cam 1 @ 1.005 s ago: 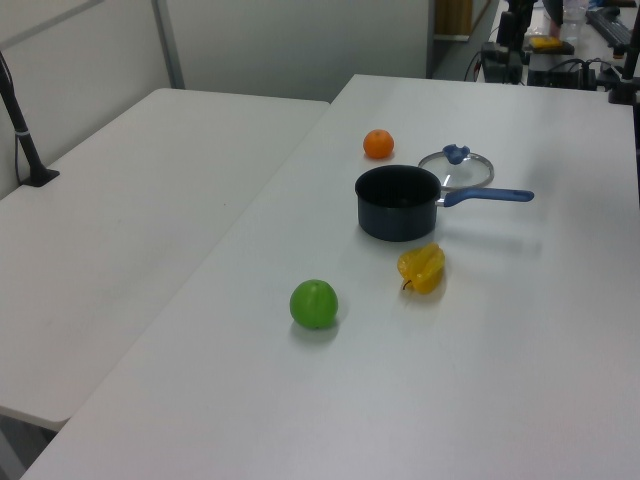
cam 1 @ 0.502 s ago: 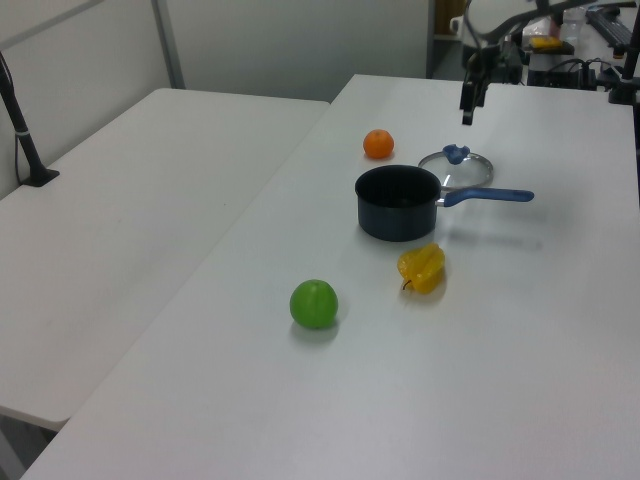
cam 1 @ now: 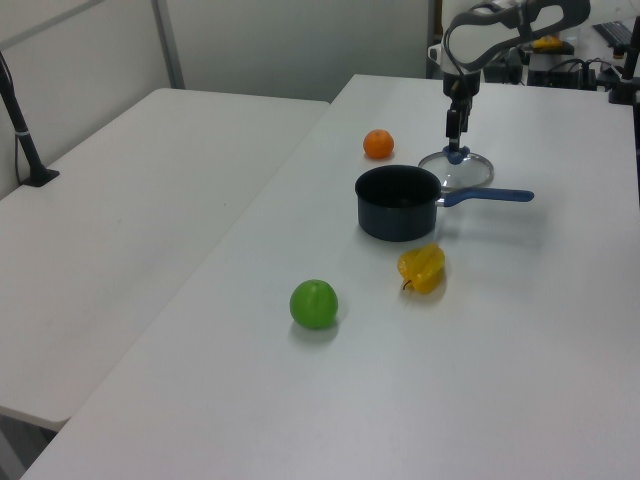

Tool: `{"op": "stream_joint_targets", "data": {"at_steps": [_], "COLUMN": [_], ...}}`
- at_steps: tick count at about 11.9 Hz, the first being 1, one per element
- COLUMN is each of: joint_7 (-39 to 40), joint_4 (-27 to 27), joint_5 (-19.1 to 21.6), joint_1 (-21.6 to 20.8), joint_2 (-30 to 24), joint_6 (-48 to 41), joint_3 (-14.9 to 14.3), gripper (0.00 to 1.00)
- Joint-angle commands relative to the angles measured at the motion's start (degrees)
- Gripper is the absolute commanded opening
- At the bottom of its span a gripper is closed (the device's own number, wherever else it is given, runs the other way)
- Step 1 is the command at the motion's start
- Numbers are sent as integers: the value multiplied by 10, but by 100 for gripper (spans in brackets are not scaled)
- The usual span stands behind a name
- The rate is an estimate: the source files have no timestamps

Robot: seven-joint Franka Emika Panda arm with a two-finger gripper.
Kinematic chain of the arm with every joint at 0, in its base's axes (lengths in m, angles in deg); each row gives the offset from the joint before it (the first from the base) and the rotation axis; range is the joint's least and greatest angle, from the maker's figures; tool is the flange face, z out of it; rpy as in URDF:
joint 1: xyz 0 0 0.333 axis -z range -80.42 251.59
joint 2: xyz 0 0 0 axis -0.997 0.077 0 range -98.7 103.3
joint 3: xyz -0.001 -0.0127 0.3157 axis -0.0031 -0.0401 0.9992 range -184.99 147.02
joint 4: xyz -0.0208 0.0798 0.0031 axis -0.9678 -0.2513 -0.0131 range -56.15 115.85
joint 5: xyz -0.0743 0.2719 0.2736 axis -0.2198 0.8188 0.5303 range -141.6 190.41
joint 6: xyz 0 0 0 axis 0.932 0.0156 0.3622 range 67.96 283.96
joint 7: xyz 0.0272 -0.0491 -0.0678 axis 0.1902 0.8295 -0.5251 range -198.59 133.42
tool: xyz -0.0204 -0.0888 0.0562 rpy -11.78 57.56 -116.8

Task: Close lid
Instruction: 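Move the gripper over the glass lid and lower onto its blue knob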

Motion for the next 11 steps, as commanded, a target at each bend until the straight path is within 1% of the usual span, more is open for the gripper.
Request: {"op": "stream_joint_targets", "data": {"at_steps": [1, 2, 8, 10, 11], "joint_7": [34, 34, 36, 36, 36], "joint_4": [-1, 0, -1, -1, -1], "joint_5": [16, 16, 16, 16, 16], "joint_1": [-4, -5, -6, -5, -5], "joint_2": [9, 12, 25, 26, 26], "joint_6": [26, 26, 26, 26, 26], "joint_3": [-12, -12, -12, -12, -12], "gripper": [89, 87, 86, 81, 76]}}
